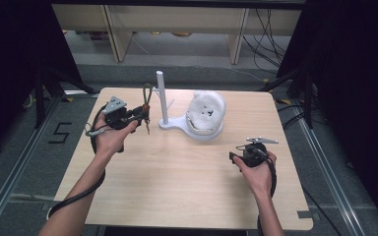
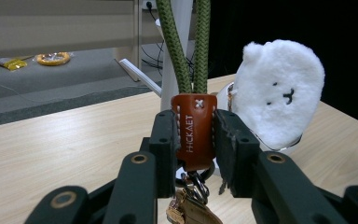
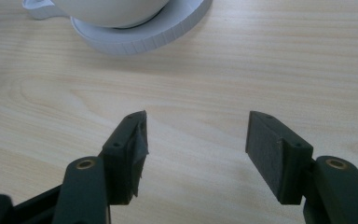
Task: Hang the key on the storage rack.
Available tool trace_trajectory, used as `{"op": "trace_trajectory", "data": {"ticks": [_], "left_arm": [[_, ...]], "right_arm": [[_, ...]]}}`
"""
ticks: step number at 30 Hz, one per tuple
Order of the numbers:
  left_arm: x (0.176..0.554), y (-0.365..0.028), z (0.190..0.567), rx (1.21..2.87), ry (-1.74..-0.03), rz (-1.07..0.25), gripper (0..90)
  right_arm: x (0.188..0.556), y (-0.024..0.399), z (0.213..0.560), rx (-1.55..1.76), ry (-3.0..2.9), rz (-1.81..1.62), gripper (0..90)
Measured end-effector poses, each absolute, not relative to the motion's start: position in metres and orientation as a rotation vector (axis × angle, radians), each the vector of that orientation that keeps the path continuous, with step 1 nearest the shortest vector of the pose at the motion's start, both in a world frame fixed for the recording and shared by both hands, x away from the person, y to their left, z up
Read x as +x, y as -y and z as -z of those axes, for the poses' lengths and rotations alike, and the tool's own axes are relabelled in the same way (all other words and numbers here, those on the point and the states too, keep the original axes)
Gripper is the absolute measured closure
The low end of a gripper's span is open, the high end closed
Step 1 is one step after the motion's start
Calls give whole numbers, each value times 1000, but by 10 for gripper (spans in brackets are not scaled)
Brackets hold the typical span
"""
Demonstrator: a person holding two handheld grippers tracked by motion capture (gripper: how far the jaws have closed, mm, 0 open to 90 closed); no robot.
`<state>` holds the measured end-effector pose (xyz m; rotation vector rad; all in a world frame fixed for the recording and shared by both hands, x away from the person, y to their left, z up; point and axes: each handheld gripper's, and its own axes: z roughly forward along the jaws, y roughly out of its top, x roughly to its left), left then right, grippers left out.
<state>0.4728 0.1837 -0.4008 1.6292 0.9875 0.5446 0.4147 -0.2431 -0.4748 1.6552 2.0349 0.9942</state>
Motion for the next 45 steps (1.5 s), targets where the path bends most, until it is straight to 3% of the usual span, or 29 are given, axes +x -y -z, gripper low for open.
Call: {"op": "trace_trajectory", "data": {"ticks": [45], "left_arm": [[502,-172,419,1667,-1066,-495,687]], "right_arm": [[414,243,474,1694,-2021,-1011,397]]}}
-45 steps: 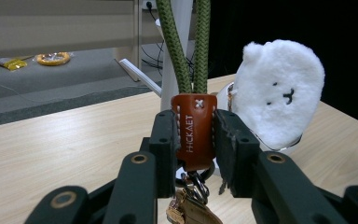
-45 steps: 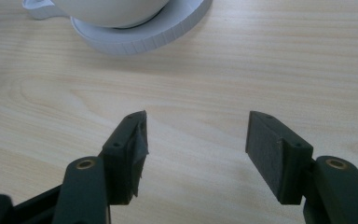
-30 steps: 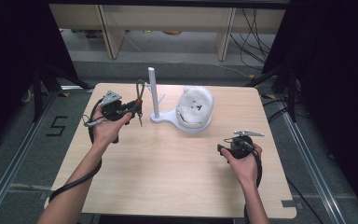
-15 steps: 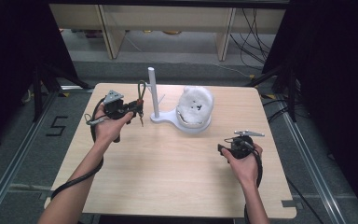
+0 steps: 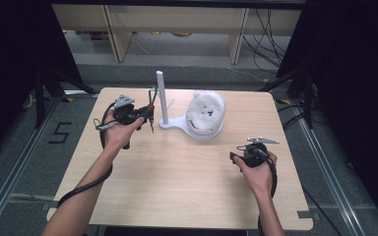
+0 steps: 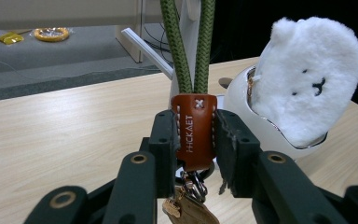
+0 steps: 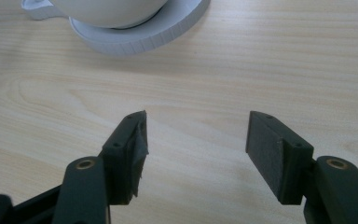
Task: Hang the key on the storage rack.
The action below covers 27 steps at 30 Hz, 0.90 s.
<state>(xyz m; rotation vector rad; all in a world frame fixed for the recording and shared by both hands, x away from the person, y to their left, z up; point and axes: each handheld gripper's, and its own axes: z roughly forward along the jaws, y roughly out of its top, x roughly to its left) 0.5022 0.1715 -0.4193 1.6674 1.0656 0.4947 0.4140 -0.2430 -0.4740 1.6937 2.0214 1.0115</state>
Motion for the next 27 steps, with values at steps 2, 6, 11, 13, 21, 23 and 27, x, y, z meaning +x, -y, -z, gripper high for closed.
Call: {"op": "trace_trajectory", "data": {"ticks": [2,6,11,13,21,23,27], "left_arm": [[503,-170,420,1674,-1068,-493,687],[505,-167,423,1676,-1069,-490,686],[508,-163,426,1681,-1075,-487,684],[509,-161,427,1682,-1080,-487,683],[512,-158,429,1695,-1097,-482,675],[513,-158,428,1696,-1100,-482,671],[514,-157,429,1710,-1101,-493,657]], "right_arm": [[414,244,475,1682,-2022,-1007,397],[414,245,474,1684,-2026,-1011,397],[414,245,474,1685,-2026,-1012,397],[414,245,474,1687,-2022,-1013,397],[414,245,475,1685,-2015,-1019,398],[414,245,475,1677,-2018,-1022,399],[415,247,476,1649,-2013,-1026,402]]}}
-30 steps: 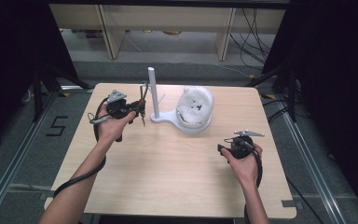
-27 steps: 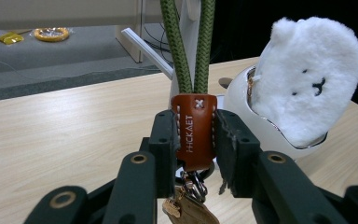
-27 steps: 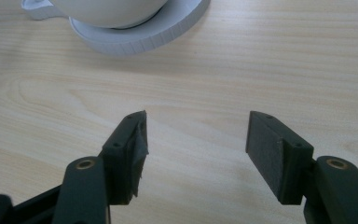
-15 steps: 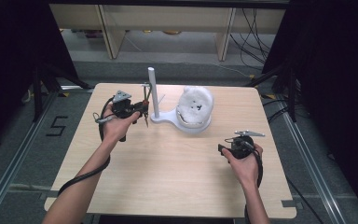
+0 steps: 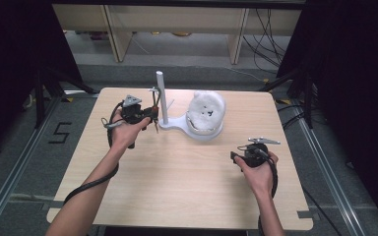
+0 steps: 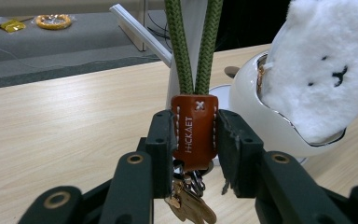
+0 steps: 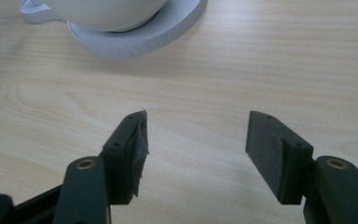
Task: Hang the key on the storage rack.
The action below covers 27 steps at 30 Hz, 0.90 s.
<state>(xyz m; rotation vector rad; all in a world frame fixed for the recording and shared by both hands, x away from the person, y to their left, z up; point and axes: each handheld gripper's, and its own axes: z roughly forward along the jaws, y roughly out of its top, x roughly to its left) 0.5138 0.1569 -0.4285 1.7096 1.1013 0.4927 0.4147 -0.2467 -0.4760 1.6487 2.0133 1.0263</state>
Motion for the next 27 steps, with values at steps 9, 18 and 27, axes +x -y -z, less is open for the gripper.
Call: {"op": "trace_trajectory", "data": {"ticks": [9,18,27], "left_arm": [[504,-164,424,1776,-1075,-574,478],[473,-192,429,1857,-1008,-612,355],[431,-223,449,1830,-1027,-635,347]], "right_arm": [[415,245,477,1671,-1993,-1031,431],[414,245,478,1635,-2018,-1018,455],[414,243,479,1642,-2009,-980,452]]}}
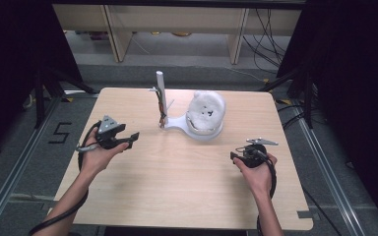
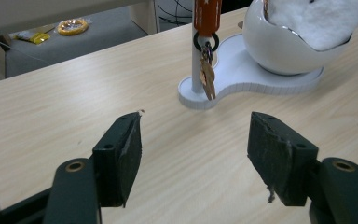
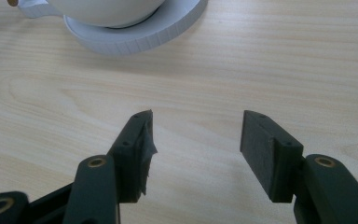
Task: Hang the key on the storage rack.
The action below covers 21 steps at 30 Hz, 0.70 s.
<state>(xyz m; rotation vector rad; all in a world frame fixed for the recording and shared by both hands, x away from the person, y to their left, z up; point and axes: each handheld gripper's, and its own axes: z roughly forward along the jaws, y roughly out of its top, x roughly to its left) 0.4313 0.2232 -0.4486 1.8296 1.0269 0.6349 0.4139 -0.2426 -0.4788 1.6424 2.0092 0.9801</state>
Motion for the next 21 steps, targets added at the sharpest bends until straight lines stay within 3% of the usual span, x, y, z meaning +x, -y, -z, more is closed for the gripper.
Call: {"op": "trace_trajectory", "data": {"ticks": [10,21], "left_arm": [[379,-245,494,1721,-1105,-680,354],[360,-249,515,1625,-1109,-750,338]], "right_arm": [[413,238,480,1679,-2012,-1002,443],[414,238,484,1615,-2035,-1009,463]]}}
